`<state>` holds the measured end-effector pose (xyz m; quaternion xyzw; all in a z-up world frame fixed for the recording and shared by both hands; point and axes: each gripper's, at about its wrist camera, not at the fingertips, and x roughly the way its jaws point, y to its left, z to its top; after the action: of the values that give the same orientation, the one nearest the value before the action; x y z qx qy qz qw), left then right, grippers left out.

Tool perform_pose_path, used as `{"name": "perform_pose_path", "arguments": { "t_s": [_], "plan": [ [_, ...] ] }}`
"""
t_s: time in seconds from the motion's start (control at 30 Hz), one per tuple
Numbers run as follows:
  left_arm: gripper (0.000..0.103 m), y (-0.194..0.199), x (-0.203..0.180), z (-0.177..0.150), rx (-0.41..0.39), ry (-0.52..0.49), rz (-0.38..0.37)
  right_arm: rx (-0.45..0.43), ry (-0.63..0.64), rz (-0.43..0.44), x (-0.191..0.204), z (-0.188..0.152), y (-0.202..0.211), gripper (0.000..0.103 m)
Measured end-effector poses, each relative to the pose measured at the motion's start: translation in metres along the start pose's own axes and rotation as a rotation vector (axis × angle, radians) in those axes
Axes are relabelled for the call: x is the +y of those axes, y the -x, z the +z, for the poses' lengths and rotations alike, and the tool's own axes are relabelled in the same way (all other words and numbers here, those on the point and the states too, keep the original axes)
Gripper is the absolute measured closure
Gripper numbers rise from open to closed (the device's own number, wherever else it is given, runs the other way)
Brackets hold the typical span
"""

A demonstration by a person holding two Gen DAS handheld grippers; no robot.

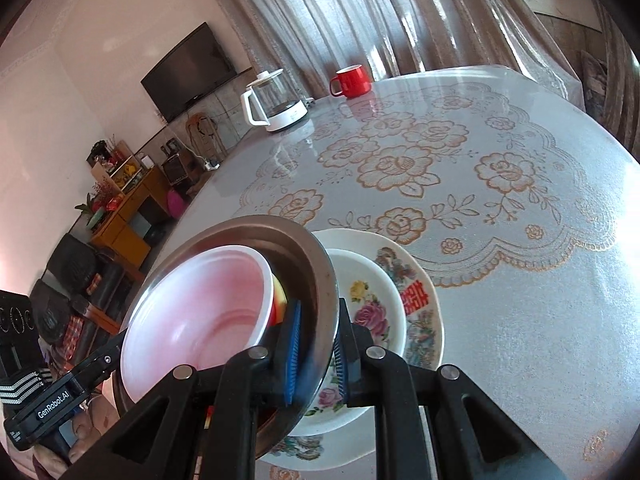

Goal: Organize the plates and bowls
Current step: 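Carry the steel basin with nested bowls over the plate stack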

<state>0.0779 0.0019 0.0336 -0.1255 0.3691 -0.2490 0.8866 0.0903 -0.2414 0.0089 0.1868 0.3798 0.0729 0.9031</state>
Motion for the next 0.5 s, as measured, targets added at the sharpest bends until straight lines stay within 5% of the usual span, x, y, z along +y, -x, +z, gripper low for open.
{"name": "perform_pose_path", "arguments": {
  "t_s": [0.5],
  "plan": [
    [0.081, -0.041, -0.007, -0.001, 0.063, -0.025, 0.021, 0.007, -0.066, -0.05, -0.035, -0.003, -0.009, 0.087]
  ]
}}
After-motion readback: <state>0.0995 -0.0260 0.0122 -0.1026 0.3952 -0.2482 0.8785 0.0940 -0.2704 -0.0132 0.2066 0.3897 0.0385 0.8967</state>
